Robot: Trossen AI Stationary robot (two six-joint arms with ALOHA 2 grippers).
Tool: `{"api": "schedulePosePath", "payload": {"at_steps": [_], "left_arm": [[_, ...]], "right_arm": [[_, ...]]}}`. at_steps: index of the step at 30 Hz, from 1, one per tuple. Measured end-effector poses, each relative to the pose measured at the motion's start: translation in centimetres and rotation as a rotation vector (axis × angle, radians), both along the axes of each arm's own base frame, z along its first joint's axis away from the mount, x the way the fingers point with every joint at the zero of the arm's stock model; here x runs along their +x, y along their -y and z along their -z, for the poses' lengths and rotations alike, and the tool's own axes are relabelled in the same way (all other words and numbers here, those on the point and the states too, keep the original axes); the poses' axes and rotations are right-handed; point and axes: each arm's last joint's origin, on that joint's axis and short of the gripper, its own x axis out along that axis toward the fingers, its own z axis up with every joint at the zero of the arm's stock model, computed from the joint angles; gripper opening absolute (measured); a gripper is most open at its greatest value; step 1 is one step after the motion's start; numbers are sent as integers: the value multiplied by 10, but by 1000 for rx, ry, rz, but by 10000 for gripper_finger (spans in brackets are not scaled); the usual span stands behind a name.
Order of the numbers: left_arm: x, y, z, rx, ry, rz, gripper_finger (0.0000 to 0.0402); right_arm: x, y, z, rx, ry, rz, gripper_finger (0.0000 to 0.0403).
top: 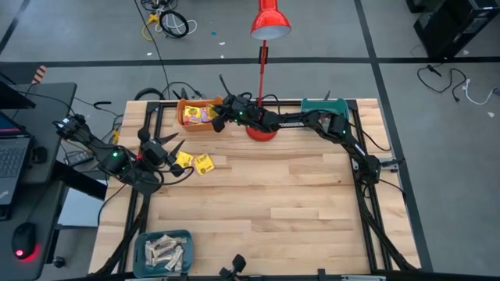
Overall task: Sort candy
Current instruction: Put the yellow candy into the orange bin
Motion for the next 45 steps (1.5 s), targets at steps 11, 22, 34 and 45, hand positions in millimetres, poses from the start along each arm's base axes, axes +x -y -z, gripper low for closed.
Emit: {"api": "schedulePosePath", "payload": {"at_steps": [11,22,34,45], "left_arm": [[0,0,0,-1,1,0,140],[3,6,7,-252,-85,206,140],[10,14,22,-518,-113,264,140],[37,21,59,-476,-185,164,140]], "right_arm": [[0,0,-1,-2,6,1,84],[7,-19,-10,-76,12,-179,81],[-13,-87,-79,-178,-238,-380,46],[-89,-149,-163,-151,-473,-522,2]]}}
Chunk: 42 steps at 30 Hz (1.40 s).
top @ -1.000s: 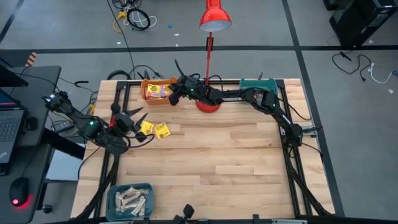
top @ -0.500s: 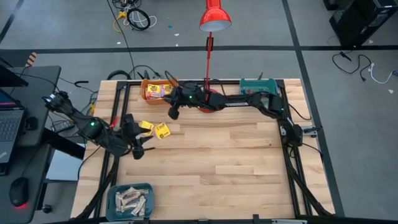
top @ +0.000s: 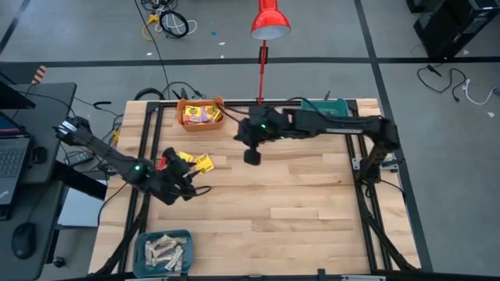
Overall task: Sort candy
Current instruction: Put the yellow candy into the orange bin
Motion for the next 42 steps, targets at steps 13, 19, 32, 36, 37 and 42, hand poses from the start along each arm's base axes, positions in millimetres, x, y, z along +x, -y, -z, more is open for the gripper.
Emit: {"api": "schedulePosePath", "payload": {"at_steps": [13,19,32,36,37,42], "left_arm": [[45,-18,44,-56,-244,-92,140],[64,-30,60,-75,-306,-76,140],[82,-46,76,-207,-391,-81,147],[84,-48,76,-202,-405,-69,165],[85,-49,77,-200,-411,-67,171],[87,-53,89,-192,-471,-76,193]], "right_arm": [[-67,-70,-57,-58,-1,-76,2],[-99,-80,-75,-5,-2,-79,3],[-137,-77,-92,54,39,-38,24],[-135,-73,-78,62,8,9,26],[-134,-72,-74,68,-2,20,25],[-130,-68,-57,85,-46,58,26]]}}
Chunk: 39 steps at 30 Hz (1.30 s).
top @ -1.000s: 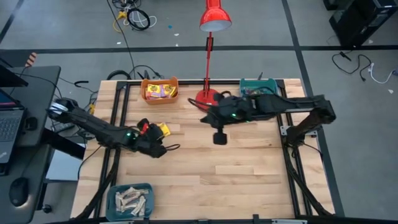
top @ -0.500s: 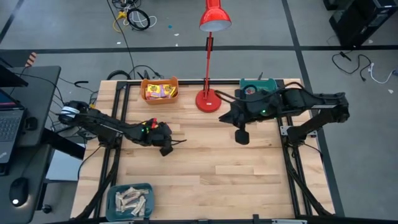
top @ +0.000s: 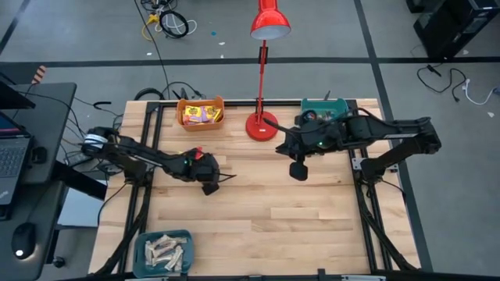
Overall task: Sort candy
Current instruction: Put the yellow candy into the orange bin
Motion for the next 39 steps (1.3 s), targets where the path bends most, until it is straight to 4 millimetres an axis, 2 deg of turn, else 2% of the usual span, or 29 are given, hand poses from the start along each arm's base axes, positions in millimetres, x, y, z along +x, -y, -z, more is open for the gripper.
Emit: {"api": "schedulePosePath", "payload": {"at_steps": [5,8,12,18,25,29,39], "left_arm": [[3,0,8,26,-39,16,192],[3,0,10,33,-54,34,178],[4,0,11,35,-58,41,133],[3,-1,12,78,-77,74,15],[1,2,9,85,-80,95,2],[-3,10,-5,26,-25,158,1],[-22,17,-64,-16,252,248,0]], "right_arm": [[3,4,7,3,-3,19,29],[4,6,10,2,-5,25,29],[4,7,10,0,-4,26,28],[4,7,10,-2,-3,24,30],[4,6,10,-2,-4,23,28],[4,6,10,-2,-5,22,30],[4,3,11,-5,-12,3,23]]}}
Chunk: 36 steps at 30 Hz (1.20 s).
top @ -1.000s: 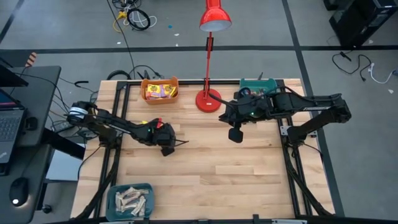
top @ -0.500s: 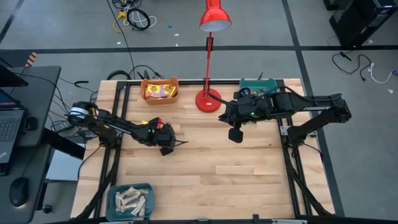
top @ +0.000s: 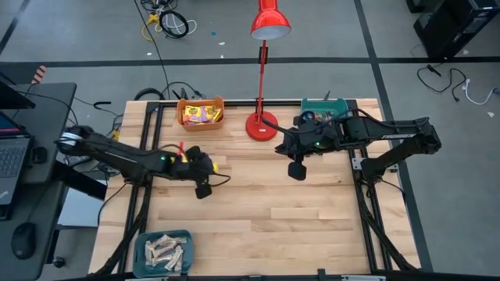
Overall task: Sort candy
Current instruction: Put the yellow candy into the orange bin
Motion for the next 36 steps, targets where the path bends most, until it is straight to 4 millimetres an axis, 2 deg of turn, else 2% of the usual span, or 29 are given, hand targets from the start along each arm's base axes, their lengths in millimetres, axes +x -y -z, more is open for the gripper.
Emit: {"api": "schedulePosePath", "payload": {"at_steps": [5,13,18,21,25,29,36], "left_arm": [[-13,0,-33,-12,187,71,0],[-45,-12,-86,-12,542,101,0],[-54,-6,-118,-54,815,386,0],[-55,-1,-130,-60,940,560,0],[-56,1,-136,-25,1010,640,0],[-55,-3,-139,45,1025,528,0],[-56,-30,-140,139,1019,143,0]], "right_arm": [[-1,-4,0,-1,-5,-15,23],[0,-11,1,-32,-1,-56,23],[13,-19,16,-157,87,-176,23],[24,-21,25,-231,206,-222,23],[34,-23,36,-294,381,-235,23],[37,-23,43,-318,505,-223,23],[37,-23,48,-313,511,-220,23]]}}
